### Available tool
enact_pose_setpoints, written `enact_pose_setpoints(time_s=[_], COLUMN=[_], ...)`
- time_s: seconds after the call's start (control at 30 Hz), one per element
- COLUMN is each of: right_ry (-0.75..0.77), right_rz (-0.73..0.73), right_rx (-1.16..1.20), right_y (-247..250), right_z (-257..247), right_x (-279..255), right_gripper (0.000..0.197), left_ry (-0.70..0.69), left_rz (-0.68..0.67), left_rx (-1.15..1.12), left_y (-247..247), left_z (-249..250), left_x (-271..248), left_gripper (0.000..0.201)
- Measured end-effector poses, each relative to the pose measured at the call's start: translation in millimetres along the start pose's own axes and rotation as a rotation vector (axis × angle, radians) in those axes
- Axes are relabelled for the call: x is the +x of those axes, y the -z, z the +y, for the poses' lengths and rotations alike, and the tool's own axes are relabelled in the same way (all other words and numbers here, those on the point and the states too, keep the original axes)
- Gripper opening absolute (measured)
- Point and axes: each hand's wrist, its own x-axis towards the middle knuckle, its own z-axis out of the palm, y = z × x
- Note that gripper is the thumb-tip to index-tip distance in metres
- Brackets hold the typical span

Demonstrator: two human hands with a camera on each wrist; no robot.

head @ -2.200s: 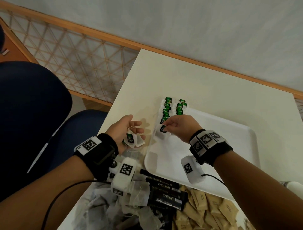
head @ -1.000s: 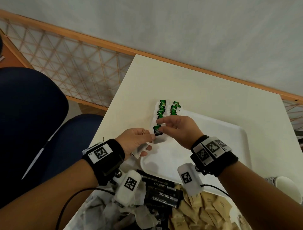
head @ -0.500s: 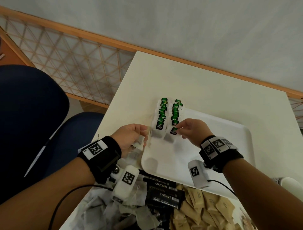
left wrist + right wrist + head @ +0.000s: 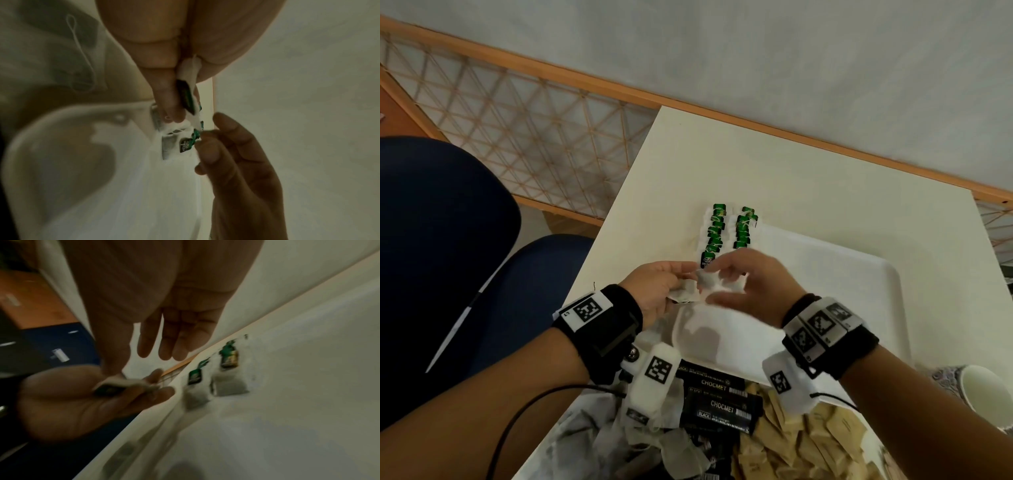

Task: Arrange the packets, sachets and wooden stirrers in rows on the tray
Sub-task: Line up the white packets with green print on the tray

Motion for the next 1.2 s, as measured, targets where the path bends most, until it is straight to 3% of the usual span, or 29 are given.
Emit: enact_pose_setpoints(time_s=[0.07, 0.17, 0.23, 0.33, 0.4, 0.5, 0.6, 0.7, 0.83, 1.0, 1.2], right_ry=[0.131, 0.192, 0.099, -0.161, -0.225, -0.254, -0.291, -0.323, -0.371, -0.42, -0.453], right_rz=[-0.067, 0.011, 0.087, 0.169, 0.178, 0.186, 0.199, 0.171, 0.104, 0.118, 0.172], right_rx=[-0.038, -0.128, -0.049, 0.175, 0.213, 0.205, 0.226, 0.225, 0.248, 0.201, 0.136], right_y=[-10.1, -17.4, -14.4, -3.3, 0.5, -0.1, -3.9, -8.5, -17.3, -25.2, -24.2], right_z=[-6.1, -7.3, -9.2, -9.5, -7.9, -5.4, -1.9, 2.0, 11.1, 24.7, 29.6], right_x=[-3.8, -2.4, 0.6, 5.3, 7.3, 9.3, 11.0, 12.3, 15.4, 26.4, 30.9], right_gripper=[0.038, 0.021, 0.01, 0.007, 0.003, 0.008, 0.008, 0.004, 0.008, 0.012, 0.005], left_ry=[0.014, 0.019, 0.031, 0.029, 0.033, 0.006, -0.021, -0.057, -0.075, -0.125, -0.146], left_rz=[-0.009, -0.02, -0.028, -0.002, 0.021, 0.009, -0.079, -0.077, -0.005, 0.089, 0.148], left_rx=[-0.04, -0.06, -0.053, 0.002, 0.069, 0.212, 0.304, 0.375, 0.369, 0.416, 0.501], left_y=[-2.7, -4.5, -4.6, -2.0, 1.2, 1.1, -1.0, 2.8, 7.0, 8.5, 4.5], left_z=[1.2, 2.4, 3.2, 1.8, -1.9, -1.0, 2.2, -1.1, 0.0, 1.4, 3.5], left_x=[-0.4, -1.4, -2.5, -5.9, -3.6, -4.3, -7.0, 0.5, 6.4, 19.6, 38.0], left_gripper=[0.036, 0.037, 0.034, 0.026, 0.028, 0.027, 0.004, 0.032, 0.01, 0.016, 0.04])
